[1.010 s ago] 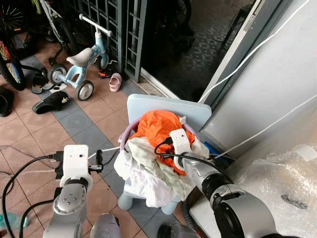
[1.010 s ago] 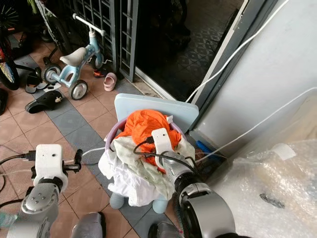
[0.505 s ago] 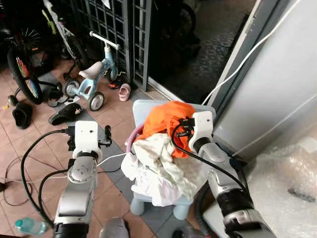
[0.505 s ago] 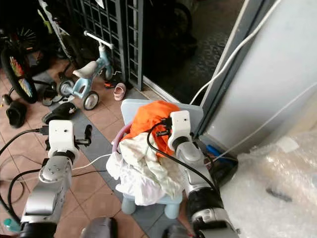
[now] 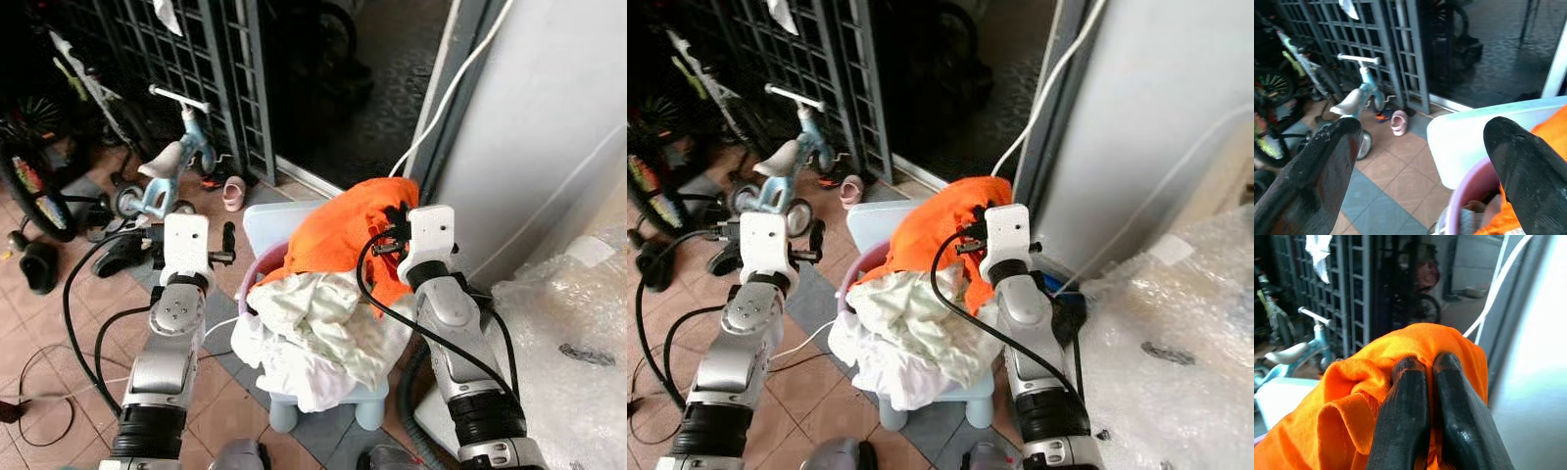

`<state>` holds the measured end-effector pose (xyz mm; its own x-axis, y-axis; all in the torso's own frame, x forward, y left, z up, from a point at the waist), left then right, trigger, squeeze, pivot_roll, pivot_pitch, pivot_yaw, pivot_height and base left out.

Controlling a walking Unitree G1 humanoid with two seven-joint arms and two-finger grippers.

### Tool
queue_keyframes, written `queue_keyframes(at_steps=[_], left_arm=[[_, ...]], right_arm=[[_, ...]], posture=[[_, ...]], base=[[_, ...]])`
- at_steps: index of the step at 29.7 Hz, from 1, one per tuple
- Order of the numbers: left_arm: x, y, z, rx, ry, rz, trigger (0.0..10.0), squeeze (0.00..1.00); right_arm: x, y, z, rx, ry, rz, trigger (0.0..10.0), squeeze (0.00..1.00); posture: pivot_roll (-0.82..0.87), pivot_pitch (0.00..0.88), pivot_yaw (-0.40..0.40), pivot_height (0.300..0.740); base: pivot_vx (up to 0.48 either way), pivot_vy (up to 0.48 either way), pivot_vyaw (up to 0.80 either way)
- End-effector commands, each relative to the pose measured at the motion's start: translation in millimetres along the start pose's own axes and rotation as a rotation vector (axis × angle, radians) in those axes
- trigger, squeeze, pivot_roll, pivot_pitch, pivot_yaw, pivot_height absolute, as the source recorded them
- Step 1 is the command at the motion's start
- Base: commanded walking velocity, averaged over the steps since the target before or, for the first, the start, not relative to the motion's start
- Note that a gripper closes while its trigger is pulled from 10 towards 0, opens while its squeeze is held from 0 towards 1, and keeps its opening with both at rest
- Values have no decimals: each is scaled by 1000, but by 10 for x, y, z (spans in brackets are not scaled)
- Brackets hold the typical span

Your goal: Clothes washing

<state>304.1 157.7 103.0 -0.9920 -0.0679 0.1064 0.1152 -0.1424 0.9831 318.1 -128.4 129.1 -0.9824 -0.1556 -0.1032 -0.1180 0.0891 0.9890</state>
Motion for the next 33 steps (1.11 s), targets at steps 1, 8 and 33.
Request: queue_keyframes(at_steps=[1, 8, 33], left_arm=[[35, -69, 17, 1, 17, 13, 10000, 0], [97, -171, 48, 2, 27, 35, 10000, 0], [122, -189, 100, -4, 31, 39, 10000, 0]], right_arm=[[-24, 156, 10, 12, 0, -55, 10000, 0], [-15, 128, 83, 0, 37, -37, 10000, 0], [-9, 141, 61, 12, 33, -18, 10000, 0]], posture=[[-21, 0, 22, 740], [-13, 0, 4, 740], [-20, 0, 5, 740]], base=[[0, 0, -763], [0, 0, -299], [-141, 0, 0]])
Point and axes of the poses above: a point about 5 cm out from each wrist's last joint towards the gripper, its own x axis pointing back from the gripper into the wrist, its own y axis along the axis of the wrist's last joint, z = x × y, the point moved 1 cm from there along -x, pointing out of the wrist towards the gripper, and after that the axes turned 1 degree about -x, right-handed, at the moved point
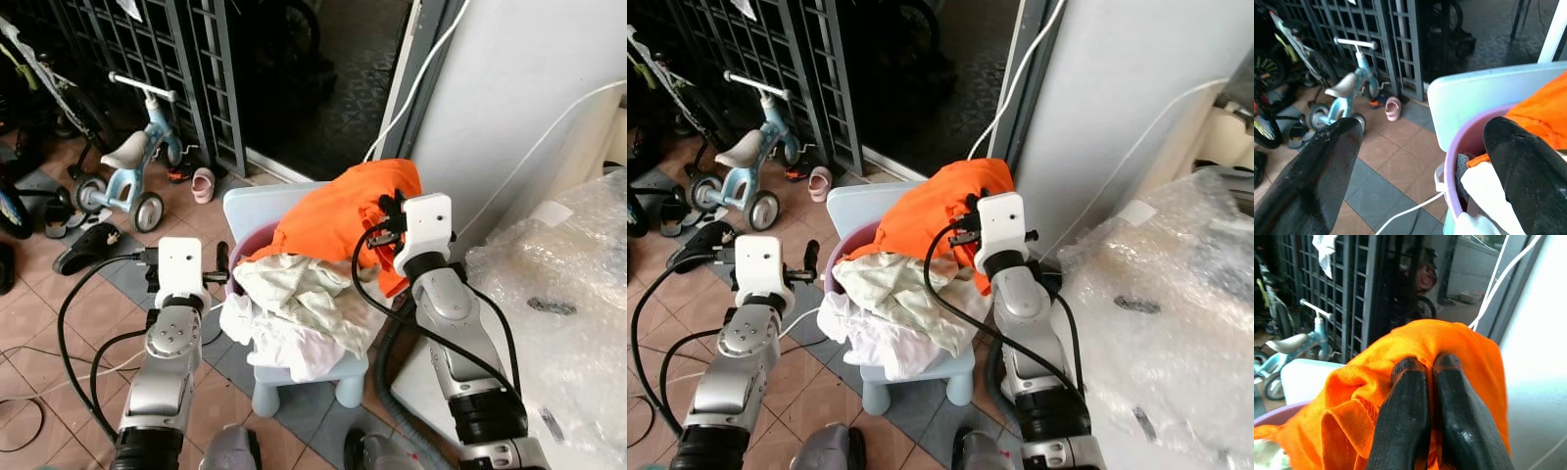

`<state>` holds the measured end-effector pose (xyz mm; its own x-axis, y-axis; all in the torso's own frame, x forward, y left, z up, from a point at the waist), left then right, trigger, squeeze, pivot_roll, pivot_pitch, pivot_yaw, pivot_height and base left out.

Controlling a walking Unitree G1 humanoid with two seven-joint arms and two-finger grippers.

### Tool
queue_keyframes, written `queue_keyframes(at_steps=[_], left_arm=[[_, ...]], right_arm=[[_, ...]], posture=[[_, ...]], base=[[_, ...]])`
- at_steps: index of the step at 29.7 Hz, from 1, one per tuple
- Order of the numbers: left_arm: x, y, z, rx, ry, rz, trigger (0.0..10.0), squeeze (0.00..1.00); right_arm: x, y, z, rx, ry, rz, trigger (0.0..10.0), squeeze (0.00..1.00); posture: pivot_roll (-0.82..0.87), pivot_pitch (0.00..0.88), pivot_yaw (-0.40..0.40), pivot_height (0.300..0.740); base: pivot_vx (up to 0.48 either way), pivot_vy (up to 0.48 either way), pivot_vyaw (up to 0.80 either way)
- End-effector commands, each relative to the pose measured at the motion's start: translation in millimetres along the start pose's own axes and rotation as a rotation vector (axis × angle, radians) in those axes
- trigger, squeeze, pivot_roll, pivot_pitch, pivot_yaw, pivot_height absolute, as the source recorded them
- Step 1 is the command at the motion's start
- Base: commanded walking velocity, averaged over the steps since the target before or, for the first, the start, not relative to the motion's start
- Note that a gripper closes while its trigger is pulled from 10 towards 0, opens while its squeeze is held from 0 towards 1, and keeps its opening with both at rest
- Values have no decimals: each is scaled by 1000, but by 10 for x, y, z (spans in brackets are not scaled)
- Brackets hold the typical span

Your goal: Clothes washing

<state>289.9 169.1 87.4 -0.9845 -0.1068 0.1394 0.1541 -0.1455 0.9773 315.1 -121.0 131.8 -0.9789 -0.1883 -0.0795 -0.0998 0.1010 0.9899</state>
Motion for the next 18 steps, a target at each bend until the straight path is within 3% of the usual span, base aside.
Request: queue_keyframes(at_steps=[1, 4, 11, 18], left_arm=[[4, -5, 8, 1, -2, 0, 10000, 0], [3, -7, 7, -2, -4, 0, 10000, 0], [-4, 11, -12, -4, -12, -5, 10000, 0], [-19, 43, -18, 10, -28, -23, 10000, 0]], right_arm=[[-21, 100, -10, 2, -2, -36, 10000, 0], [-20, 89, -8, -4, -5, -25, 10000, 0], [-42, 116, -29, 33, -34, -37, 10000, 0], [-87, 372, -237, 134, -158, -142, 10000, 0]], posture=[[-20, 0, 5, 740], [-18, 0, 2, 740], [-21, 0, 10, 740], [-25, 0, 14, 740]], base=[[0, 0, 0], [0, 0, 0], [0, 0, -796], [0, 0, -793]])
Point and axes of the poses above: a point about 5 cm out from each wrist's last joint towards the gripper, its own x axis pointing back from the gripper into the wrist, its own y axis along the axis of the wrist's last joint, z = x × y, the point moved 1 cm from there along -x, pointing out of the wrist towards the gripper, and after that the axes turned 1 degree about -x, right-handed, at the moved point
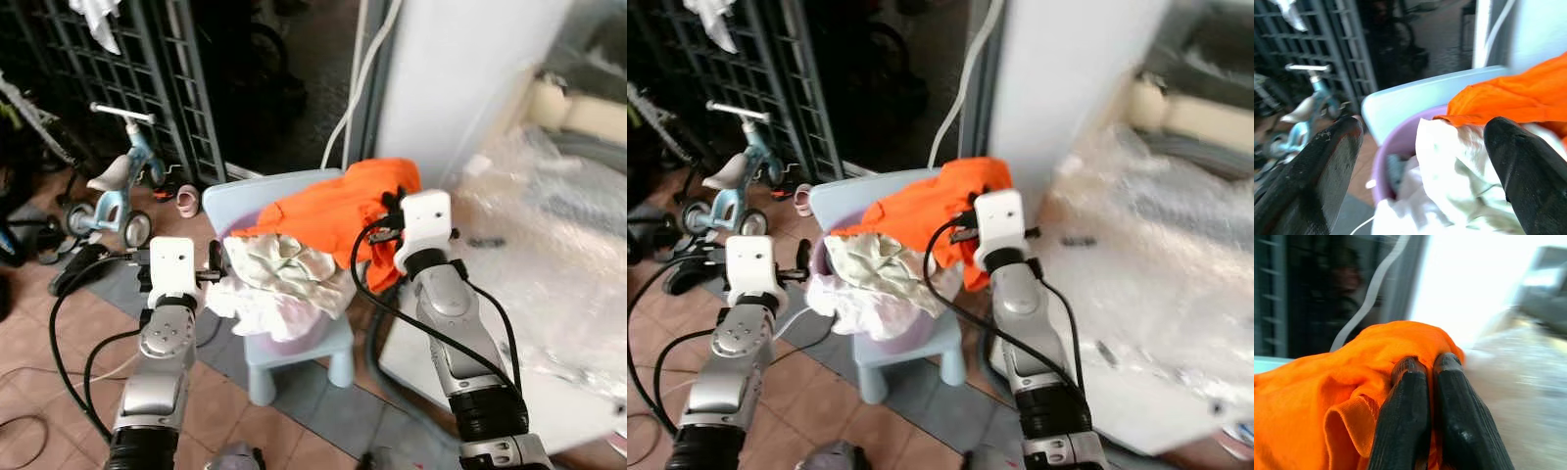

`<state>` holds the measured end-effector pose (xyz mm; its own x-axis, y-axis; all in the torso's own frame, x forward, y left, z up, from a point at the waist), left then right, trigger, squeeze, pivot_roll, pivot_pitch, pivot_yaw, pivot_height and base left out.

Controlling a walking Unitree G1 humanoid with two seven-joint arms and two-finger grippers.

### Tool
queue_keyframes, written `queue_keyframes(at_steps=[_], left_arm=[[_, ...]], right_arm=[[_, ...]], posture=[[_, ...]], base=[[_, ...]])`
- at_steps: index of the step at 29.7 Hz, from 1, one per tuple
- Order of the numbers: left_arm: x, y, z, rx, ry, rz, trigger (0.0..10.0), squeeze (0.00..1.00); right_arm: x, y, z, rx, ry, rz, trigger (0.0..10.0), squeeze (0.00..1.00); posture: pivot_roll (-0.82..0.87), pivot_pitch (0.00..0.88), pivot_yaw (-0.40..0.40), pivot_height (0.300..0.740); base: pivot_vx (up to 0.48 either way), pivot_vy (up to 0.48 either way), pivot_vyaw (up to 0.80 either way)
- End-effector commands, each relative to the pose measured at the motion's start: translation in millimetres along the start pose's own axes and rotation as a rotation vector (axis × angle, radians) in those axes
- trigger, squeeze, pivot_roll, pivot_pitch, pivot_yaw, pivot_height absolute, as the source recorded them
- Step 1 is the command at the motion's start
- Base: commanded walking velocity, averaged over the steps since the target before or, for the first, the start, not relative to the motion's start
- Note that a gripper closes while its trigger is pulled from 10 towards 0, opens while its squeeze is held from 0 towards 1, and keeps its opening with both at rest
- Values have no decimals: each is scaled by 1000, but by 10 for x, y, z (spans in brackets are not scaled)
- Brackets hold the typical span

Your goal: Clothes washing

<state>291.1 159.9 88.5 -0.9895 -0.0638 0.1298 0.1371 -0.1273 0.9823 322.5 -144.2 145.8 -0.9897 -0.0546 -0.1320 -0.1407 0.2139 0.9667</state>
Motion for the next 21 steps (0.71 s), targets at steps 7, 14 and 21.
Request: queue_keyframes(at_steps=[7, 14, 21], left_arm=[[-14, 11, 29, -4, 1, -3, 10000, 0], [-15, 9, 28, 2, -6, -2, 10000, 0], [-16, 27, 21, 9, -37, -16, 10000, 0]], right_arm=[[-118, 444, -260, 155, -165, -190, 10000, 0], [-133, 454, -356, 203, -211, -194, 10000, 0], [-150, 454, -620, 261, -348, -163, 10000, 0]], posture=[[-37, 0, 17, 740], [-38, 0, 14, 740], [-44, 0, 17, 740]], base=[[0, 0, -791], [0, 0, -800], [0, 0, -800]])
Point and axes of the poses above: a point about 5 cm out from each wrist's last joint towards the gripper, its own x axis pointing back from the gripper into the wrist, its own y axis along the axis of the wrist's last joint, z = x × y, the point moved 1 cm from there along -x, pointing out of the wrist towards the gripper, and after that the axes turned 1 degree about -x, right-handed, at the moved point
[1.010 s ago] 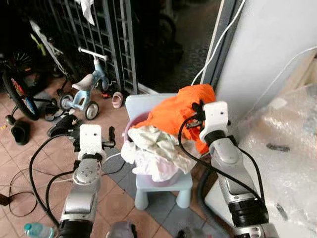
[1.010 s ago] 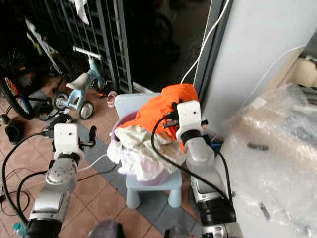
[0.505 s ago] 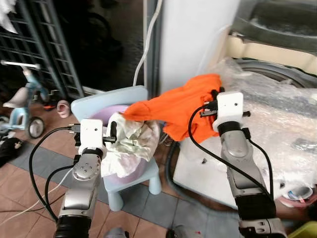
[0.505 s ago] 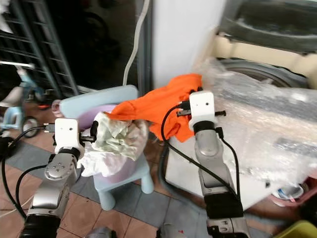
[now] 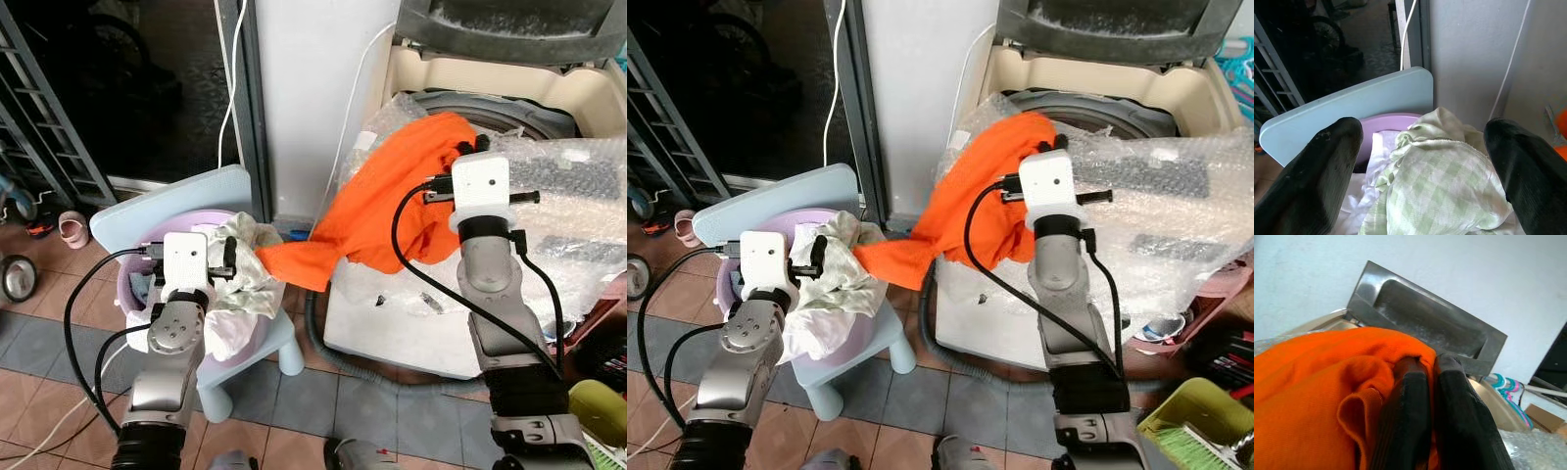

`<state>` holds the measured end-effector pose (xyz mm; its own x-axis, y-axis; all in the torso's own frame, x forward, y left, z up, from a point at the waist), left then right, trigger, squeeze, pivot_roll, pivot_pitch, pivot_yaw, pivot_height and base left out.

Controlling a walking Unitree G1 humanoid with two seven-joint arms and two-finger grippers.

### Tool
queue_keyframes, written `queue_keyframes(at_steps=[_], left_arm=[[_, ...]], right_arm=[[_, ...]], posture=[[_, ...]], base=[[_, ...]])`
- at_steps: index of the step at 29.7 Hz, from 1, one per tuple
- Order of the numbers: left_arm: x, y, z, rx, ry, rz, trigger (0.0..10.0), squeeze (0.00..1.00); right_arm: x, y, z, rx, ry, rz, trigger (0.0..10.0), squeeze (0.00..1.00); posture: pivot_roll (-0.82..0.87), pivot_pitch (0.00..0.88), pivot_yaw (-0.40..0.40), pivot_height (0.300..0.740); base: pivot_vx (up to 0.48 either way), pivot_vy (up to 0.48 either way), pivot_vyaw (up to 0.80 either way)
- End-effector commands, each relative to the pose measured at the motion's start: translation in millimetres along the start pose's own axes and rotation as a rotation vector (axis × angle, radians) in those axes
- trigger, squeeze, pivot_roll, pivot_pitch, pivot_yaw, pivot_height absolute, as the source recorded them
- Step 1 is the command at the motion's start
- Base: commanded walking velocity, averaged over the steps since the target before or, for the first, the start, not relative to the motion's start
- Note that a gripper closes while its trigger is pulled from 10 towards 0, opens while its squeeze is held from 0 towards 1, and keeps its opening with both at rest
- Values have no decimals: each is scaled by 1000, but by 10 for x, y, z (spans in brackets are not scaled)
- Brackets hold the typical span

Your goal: Clothes washing

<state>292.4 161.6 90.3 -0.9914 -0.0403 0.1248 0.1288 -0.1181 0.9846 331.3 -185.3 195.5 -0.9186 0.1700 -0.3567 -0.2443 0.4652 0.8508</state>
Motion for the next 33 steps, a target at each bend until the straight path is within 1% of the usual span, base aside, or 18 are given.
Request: queue_keyframes(at_steps=[1, 4, 5, 6, 7, 9, 14, 18, 22, 25, 27, 28, 31, 33], left_arm=[[-2, 16, -11, -9, -32, -16, 10000, 0], [1, 26, -30, -23, -49, -27, 10000, 0], [1, 31, -44, -23, -56, -29, 10000, 0], [1, 31, -44, -23, -56, -29, 10000, 0], [-3, 33, -54, -18, -60, -28, 10000, 0], [-10, 46, -67, -15, -62, -31, 10000, 0], [3, 39, -65, -9, -60, -30, 10000, 0], [22, 15, -60, -18, -63, -24, 10000, 0], [18, 7, -65, -8, -59, -18, 10000, 0], [12, 10, -74, -18, -62, -22, 10000, 0], [12, 13, -76, -23, -65, -26, 10000, 0], [12, -2, -78, -7, -60, -12, 10000, 0], [13, -10, -77, 0, -55, -9, 10000, 0], [19, 19, -74, 9, -51, -33, 10000, 0]], right_arm=[[-63, 32, -119, 6, -56, -9, 10000, 0], [-57, 20, -96, -12, -41, -3, 10000, 0], [-47, 10, -63, -26, -22, 3, 10000, 0], [-47, 10, -63, -26, -22, 3, 10000, 0], [-34, 3, -18, -32, 1, 7, 10000, 0], [0, -14, 57, -50, 36, 16, 10000, 0], [75, -60, 158, -77, 75, 44, 10000, 0], [93, -70, 184, -83, 87, 52, 10000, 0], [84, -77, 177, -87, 86, 56, 10000, 0], [77, -78, 175, -87, 89, 55, 10000, 0], [76, -78, 175, -88, 90, 54, 10000, 0], [74, -79, 173, -89, 91, 54, 10000, 0], [76, -74, 181, -100, 102, 52, 10000, 0], [94, -64, 208, -112, 124, 47, 10000, 0]], posture=[[-46, 0, 19, 740], [-48, 0, 21, 740], [-48, 0, 23, 740], [-48, 0, 23, 740], [-48, 0, 23, 740], [-48, 0, 23, 740], [-44, 0, 24, 740], [-45, 0, 25, 740], [-46, 0, 25, 740], [-47, 0, 25, 740], [-47, 0, 25, 740], [-48, 0, 25, 740], [-48, 0, 24, 740], [-48, 0, 21, 740]], base=[[0, 0, -800], [0, 0, -800], [259, -307, 0], [259, -307, 0], [259, -315, 0], [0, -349, 0], [0, -379, 0], [0, -379, 0], [0, -444, -514], [0, 0, -533], [0, 0, 0], [0, -281, 0], [0, 0, 0], [0, 0, 0]])
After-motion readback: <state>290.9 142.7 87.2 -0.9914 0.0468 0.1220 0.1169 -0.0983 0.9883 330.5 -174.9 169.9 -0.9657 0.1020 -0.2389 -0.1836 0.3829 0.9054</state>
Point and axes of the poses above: a point about 5 cm out from each wrist's last joint towards the gripper, its own x axis pointing back from the gripper into the wrist, its own y axis along the axis of the wrist's last joint, z = x × y, the point moved 1 cm from there along -x, pointing out of the wrist towards the gripper, and after that the axes turned 1 degree about -x, right-handed, at the moved point
